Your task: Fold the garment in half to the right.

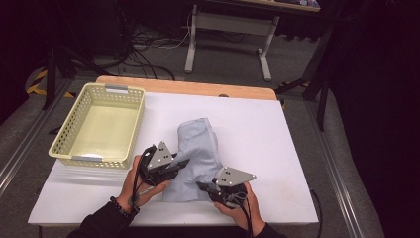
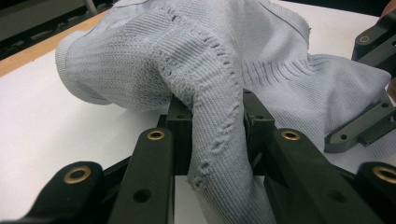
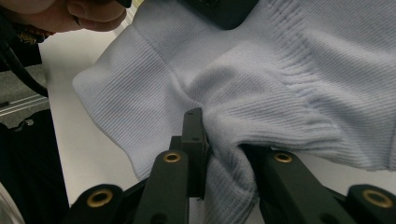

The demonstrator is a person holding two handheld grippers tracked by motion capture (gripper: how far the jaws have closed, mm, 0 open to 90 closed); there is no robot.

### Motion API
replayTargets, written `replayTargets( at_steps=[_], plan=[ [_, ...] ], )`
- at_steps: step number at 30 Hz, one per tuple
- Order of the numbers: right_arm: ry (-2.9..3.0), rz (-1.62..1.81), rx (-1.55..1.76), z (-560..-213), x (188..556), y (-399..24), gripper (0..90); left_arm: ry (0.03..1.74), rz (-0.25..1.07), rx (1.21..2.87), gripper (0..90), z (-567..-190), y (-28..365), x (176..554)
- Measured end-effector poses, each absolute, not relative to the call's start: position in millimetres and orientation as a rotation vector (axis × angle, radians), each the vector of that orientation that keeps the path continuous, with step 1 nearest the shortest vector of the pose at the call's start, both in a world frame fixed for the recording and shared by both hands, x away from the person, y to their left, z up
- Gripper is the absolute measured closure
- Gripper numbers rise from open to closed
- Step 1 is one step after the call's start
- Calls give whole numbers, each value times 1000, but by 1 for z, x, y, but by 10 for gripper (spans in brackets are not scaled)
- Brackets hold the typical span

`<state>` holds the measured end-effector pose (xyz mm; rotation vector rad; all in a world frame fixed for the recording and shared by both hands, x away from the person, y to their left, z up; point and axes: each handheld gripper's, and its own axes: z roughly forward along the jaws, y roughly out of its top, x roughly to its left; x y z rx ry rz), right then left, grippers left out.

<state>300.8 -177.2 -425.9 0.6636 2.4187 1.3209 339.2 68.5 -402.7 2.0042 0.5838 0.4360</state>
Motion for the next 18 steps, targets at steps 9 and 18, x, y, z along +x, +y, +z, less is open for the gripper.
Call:
replayTargets(
  at_steps=[9, 18],
  plan=[
    [2405, 1333, 634, -419, 304, -170, 769, 595, 454, 1985, 710, -395, 77, 339],
    [2395, 1341, 608, -413, 307, -160, 769, 612, 480, 1970, 710, -389, 86, 338]
  ],
)
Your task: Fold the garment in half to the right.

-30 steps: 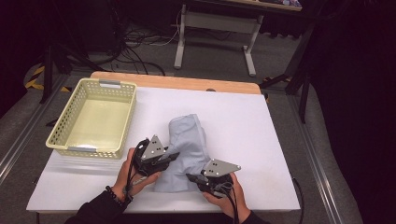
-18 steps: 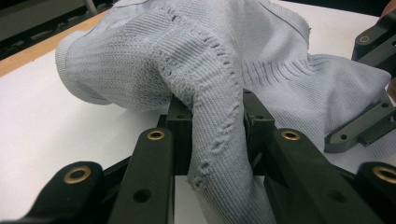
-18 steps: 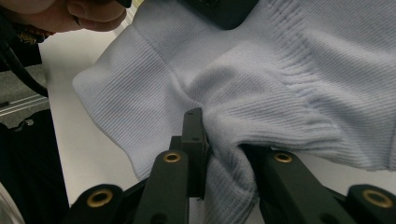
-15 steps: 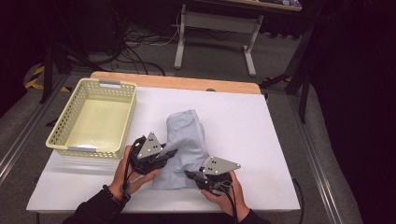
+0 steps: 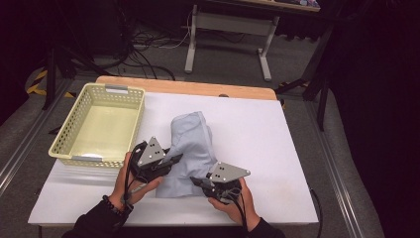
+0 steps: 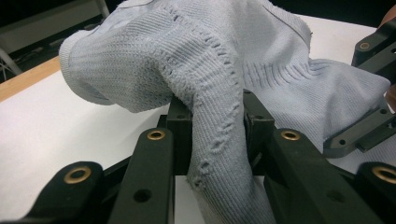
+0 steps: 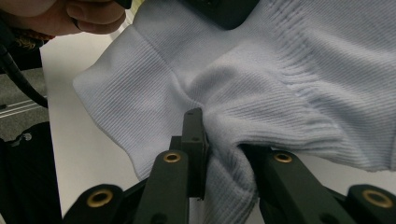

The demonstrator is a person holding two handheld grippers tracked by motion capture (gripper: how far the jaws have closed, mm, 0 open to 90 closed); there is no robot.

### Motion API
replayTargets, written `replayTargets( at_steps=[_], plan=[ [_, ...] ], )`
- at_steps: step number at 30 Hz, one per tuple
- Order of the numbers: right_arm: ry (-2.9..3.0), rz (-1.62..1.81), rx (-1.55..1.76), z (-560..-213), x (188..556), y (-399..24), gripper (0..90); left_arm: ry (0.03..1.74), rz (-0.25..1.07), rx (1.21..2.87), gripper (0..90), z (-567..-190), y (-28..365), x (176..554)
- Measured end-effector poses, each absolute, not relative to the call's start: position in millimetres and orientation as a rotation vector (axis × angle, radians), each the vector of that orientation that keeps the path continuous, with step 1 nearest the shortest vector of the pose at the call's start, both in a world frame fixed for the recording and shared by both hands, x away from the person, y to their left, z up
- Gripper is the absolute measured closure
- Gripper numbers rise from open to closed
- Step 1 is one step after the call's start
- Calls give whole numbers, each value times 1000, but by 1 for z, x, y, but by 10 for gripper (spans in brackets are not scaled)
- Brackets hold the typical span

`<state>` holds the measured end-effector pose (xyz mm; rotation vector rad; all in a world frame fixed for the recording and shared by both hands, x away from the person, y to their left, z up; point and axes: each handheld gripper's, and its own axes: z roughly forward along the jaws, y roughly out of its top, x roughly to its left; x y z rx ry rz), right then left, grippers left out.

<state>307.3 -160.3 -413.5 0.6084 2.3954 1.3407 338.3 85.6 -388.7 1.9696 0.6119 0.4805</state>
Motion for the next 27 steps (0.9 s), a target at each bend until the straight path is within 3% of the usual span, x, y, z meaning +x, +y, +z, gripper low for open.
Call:
replayTargets(
  at_steps=[27],
  plan=[
    [2320, 1389, 548, -391, 333, -124, 769, 663, 551, 1954, 716, -356, 119, 358]
  ],
)
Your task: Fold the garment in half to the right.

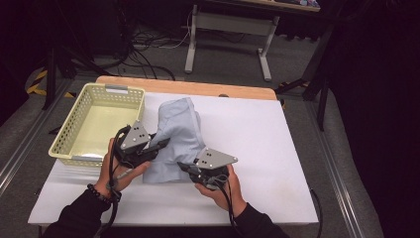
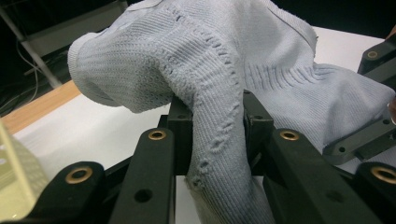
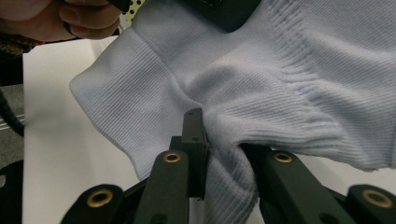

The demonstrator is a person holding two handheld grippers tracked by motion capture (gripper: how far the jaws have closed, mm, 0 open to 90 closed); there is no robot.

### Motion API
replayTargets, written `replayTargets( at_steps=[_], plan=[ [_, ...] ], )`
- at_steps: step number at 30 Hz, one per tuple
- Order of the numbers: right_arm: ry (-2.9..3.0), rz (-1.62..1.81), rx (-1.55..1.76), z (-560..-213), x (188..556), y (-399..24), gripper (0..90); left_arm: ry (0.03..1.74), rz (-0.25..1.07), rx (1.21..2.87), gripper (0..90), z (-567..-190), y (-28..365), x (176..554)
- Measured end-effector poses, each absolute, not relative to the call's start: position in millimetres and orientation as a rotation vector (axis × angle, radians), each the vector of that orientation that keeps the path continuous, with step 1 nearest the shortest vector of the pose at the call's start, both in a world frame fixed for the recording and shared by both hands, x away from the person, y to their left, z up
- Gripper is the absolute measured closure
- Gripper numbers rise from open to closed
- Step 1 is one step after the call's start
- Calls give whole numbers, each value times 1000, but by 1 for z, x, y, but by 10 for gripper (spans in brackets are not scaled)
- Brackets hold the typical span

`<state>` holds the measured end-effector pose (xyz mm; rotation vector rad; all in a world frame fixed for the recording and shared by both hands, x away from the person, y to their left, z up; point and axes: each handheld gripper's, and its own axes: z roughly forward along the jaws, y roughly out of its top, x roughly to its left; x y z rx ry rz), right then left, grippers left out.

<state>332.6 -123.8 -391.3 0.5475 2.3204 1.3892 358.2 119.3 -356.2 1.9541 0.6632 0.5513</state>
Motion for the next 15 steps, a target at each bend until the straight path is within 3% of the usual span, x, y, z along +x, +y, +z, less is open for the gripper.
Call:
replayTargets(
  at_steps=[15],
  plan=[
    [2320, 1403, 506, -384, 361, -75, 769, 761, 596, 1943, 716, -346, 163, 377]
  ],
)
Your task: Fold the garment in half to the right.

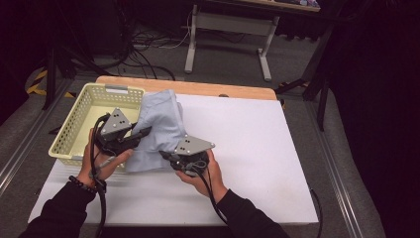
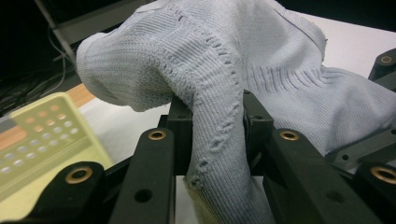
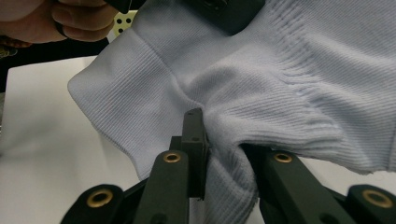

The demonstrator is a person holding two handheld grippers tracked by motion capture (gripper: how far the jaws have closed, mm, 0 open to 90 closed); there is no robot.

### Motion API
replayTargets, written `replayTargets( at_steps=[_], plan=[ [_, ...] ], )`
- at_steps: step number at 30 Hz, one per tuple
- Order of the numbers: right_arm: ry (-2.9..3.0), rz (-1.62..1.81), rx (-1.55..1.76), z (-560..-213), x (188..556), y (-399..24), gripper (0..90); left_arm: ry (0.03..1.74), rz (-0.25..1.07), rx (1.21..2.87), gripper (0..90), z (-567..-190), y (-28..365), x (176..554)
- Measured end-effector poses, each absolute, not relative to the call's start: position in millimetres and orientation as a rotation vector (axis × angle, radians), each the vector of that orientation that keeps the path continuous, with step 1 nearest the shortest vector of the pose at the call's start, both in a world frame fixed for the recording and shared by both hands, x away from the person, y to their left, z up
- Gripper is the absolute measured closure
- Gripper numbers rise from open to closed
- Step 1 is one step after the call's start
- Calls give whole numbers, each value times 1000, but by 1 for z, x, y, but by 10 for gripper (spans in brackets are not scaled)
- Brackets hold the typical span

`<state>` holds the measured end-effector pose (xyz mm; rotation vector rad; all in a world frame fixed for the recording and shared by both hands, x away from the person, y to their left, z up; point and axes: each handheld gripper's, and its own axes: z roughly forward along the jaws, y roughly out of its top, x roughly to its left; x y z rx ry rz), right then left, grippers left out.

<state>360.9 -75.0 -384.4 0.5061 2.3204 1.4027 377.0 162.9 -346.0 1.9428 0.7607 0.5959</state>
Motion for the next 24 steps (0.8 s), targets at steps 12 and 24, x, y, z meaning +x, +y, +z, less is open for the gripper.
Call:
replayTargets(
  at_steps=[12, 24],
  plan=[
    [2329, 1460, 525, -380, 378, -27, 768, 865, 662, 1947, 715, -337, 199, 386],
    [2343, 1486, 556, -383, 393, 13, 768, 951, 701, 1935, 711, -337, 230, 397]
  ],
)
